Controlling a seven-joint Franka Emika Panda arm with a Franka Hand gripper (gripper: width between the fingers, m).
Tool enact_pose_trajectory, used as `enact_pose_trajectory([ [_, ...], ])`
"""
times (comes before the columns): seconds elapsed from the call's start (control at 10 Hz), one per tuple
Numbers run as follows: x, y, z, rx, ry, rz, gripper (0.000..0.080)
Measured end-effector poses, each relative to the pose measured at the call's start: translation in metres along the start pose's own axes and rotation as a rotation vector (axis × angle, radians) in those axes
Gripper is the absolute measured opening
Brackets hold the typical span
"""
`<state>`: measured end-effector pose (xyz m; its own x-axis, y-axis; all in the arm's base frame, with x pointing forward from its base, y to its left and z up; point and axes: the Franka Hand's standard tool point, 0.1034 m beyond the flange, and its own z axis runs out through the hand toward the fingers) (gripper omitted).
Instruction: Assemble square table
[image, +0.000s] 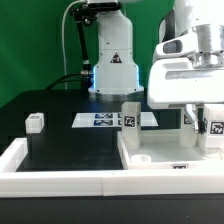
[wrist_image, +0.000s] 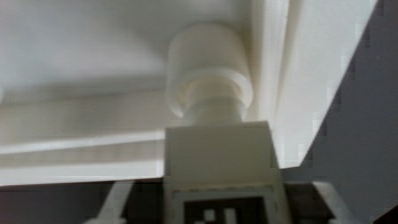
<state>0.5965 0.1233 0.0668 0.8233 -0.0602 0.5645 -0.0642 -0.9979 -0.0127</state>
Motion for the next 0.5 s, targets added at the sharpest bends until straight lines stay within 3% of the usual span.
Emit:
enact_pose_trajectory([
  [0.5,-0.0010,-0.0006,0.0001,-0.002,-0.006,-0.012,0.0291],
])
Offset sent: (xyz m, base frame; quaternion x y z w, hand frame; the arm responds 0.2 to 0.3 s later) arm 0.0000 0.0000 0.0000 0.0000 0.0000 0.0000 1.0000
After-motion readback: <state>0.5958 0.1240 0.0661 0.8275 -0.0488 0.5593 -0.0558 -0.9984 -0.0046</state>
